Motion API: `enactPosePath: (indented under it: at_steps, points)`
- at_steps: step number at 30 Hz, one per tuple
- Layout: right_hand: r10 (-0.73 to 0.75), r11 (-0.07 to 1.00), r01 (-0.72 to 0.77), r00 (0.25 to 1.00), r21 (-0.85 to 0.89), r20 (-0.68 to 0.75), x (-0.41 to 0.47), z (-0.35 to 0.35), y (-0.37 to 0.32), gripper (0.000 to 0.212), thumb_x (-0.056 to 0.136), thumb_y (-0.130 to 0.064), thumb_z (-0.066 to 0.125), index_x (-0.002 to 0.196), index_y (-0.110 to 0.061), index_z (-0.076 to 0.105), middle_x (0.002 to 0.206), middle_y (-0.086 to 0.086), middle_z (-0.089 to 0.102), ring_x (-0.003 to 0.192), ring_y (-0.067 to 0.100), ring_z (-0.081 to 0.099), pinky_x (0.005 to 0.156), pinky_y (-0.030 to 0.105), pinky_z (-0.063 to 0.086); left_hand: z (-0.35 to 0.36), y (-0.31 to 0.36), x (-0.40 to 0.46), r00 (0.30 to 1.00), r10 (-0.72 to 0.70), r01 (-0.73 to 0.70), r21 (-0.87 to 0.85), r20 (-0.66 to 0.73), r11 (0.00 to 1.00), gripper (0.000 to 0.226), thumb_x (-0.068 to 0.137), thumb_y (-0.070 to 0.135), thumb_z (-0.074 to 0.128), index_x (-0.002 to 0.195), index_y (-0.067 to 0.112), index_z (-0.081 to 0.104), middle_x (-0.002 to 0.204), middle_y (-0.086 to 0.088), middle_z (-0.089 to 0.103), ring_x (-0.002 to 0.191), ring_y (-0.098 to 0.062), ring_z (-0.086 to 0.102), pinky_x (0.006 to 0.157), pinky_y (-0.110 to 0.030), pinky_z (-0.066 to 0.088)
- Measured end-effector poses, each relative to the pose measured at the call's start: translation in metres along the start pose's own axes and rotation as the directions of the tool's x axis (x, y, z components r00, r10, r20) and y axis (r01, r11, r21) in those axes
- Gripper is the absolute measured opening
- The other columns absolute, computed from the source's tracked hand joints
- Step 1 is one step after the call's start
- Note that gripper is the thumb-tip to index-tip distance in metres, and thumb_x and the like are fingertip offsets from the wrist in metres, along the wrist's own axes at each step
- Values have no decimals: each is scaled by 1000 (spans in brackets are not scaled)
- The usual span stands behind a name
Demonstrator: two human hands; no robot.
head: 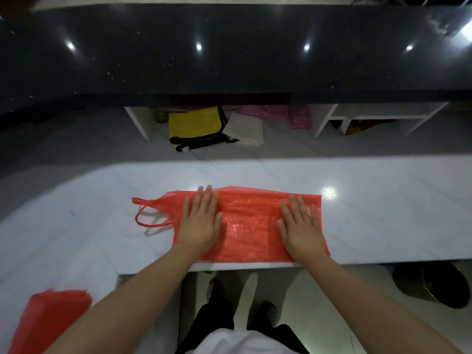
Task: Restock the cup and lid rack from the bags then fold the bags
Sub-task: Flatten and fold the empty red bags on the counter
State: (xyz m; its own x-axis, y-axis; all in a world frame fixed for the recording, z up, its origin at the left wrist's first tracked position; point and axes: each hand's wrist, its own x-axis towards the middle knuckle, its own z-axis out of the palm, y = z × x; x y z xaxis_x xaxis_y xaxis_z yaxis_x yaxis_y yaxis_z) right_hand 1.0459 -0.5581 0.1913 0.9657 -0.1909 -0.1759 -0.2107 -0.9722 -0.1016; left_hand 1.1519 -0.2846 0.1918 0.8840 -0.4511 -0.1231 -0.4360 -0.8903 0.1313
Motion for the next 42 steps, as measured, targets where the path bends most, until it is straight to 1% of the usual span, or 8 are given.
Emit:
enactPosePath:
  at_steps: [7, 16, 21, 24, 27, 35, 39, 42]
  points:
    - [-93, 987, 82, 993, 137, 79, 34, 21, -83, 63, 101, -58, -2, 159, -36, -11, 166, -3, -22, 149, 15, -30, 125, 48, -8, 30, 24, 13, 996, 18, -14, -46, 90, 999, 62, 103, 54, 2, 161, 31, -5, 168, 1, -18, 150, -17, -30, 123, -48, -15]
    - [-84, 995, 84, 996, 49, 7, 34, 47, -70, 63, 103, -64, 12, 160, -40, 2, 169, -4, -9, 155, 20, -13, 123, 48, -5, 21, -101, 7, 987, -157, 158, -45, 17, 986, 58, 105, 57, 6, 161, 39, 3, 170, 5, -4, 155, -18, -12, 125, -52, -2]
    - [-87, 996, 85, 995, 35, 42, 35, 45, -69, 63, 102, -65, 10, 159, -41, -4, 168, -7, -15, 154, 18, -18, 122, 46, -9, 2, -152, -2, 975, -209, 211, -20, 77, 977, 65, 101, 57, -3, 161, 35, 4, 170, 2, -7, 155, -19, -13, 124, -53, -3]
    - [-85, 996, 83, 994, 19, 71, 36, 41, -67, 63, 101, -66, 4, 157, -43, -12, 166, -8, -23, 152, 17, -24, 121, 43, -17, -10, -162, -14, 973, -231, 230, -89, -6, 969, 68, 102, 55, 14, 157, 18, 29, 169, -9, 12, 156, -28, 1, 125, -52, 9]
    - [-91, 996, 90, 992, 21, 85, 35, 39, -64, 62, 101, -66, 3, 157, -43, -13, 166, -8, -24, 151, 17, -26, 120, 42, -19, -14, -166, -29, 957, -249, 224, -169, -150, 960, 55, 97, 50, 40, 131, 10, 55, 156, -15, 36, 148, -37, 24, 119, -54, 28]
    - [-87, 996, 88, 989, -4, 123, 36, 33, -68, 64, 97, -67, -7, 154, -43, -22, 163, -7, -31, 149, 17, -33, 123, 47, -14, -22, -175, -41, 956, -268, 238, -217, -120, 947, 20, 86, 20, 76, 103, 12, 72, 139, -8, 54, 135, -31, 38, 110, -47, 42]
    - [-89, 996, 93, 986, -16, 142, 36, 30, -68, 65, 95, -67, -9, 153, -42, -26, 162, -6, -34, 148, 17, -35, 124, 48, -12, -34, -193, -36, 971, -184, 167, -112, -155, 980, 18, 79, 9, 82, 94, 8, 73, 125, -12, 64, 124, -36, 49, 102, -48, 47]
    - [-106, 994, 111, 983, -22, 148, 36, 27, -69, 63, 95, -66, -11, 152, -43, -26, 162, -7, -35, 147, 16, -36, 123, 47, -13, -50, -211, -32, 968, -151, 150, -22, -199, 988, 25, 79, 11, 82, 102, 12, 73, 125, -11, 64, 120, -39, 52, 95, -50, 50]
